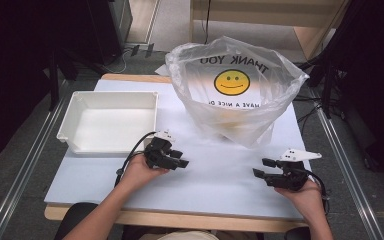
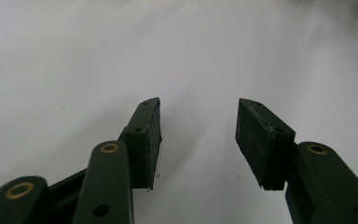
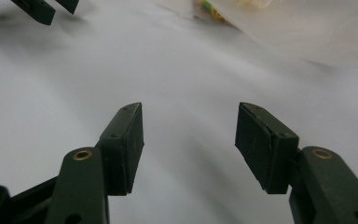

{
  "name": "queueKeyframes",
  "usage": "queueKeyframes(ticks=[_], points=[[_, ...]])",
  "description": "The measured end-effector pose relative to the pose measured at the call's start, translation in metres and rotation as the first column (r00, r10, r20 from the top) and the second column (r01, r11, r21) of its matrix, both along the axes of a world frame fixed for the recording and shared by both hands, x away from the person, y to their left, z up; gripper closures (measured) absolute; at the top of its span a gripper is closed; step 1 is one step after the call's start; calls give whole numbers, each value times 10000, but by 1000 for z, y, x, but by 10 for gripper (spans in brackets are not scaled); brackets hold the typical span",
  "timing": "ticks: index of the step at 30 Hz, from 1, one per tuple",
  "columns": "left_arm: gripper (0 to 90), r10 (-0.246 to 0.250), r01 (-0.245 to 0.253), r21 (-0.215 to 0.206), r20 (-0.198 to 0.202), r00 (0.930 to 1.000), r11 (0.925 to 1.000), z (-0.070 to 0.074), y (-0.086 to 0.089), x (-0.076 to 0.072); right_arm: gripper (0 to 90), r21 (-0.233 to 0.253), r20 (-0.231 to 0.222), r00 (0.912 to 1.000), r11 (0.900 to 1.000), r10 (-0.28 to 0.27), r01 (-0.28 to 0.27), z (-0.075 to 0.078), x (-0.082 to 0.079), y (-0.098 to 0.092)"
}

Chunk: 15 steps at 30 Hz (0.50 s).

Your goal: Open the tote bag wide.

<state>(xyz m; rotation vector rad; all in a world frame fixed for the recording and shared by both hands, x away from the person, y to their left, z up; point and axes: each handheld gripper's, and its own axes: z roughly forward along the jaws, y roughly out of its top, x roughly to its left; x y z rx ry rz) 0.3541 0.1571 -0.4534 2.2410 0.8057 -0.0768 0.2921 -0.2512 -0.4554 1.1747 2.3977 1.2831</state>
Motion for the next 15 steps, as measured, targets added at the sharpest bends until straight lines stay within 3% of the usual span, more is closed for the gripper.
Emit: queueKeyframes(ticks=[3, 5, 7, 10, 13, 14, 15], points=[[555, 21, -24, -199, -135, 9999, 9998, 0, -1, 0, 414, -166, 60, 10000, 9998, -69, 70, -1, -1, 0], [575, -88, 43, -810, -557, 9984, 9967, 2, -3, 2, 441, -93, 64, 9999, 9999, -90, 90, -1, 0, -1], [587, -89, 49, -811, -496, 9987, 9967, 4, -4, 2, 444, -42, 72, 9999, 10000, -82, 82, 0, 0, -1], [590, 34, -39, -563, -83, 10000, 9984, 16, -5, 3, 468, 173, 117, 9999, 9998, -107, 105, 7, 3, -2], [590, 18, -22, -640, -70, 10000, 9979, 24, -6, 4, 488, 252, 136, 9996, 9994, -231, 227, 12, 6, -4], [591, -100, 105, -385, 143, 9998, 9992, 31, -9, 5, 493, 244, 128, 9997, 9995, -202, 199, 13, 8, -5], [591, -100, 105, -385, 143, 9998, 9992, 31, -9, 5, 493, 244, 128, 9997, 9995, -202, 199, 13, 8, -5]])
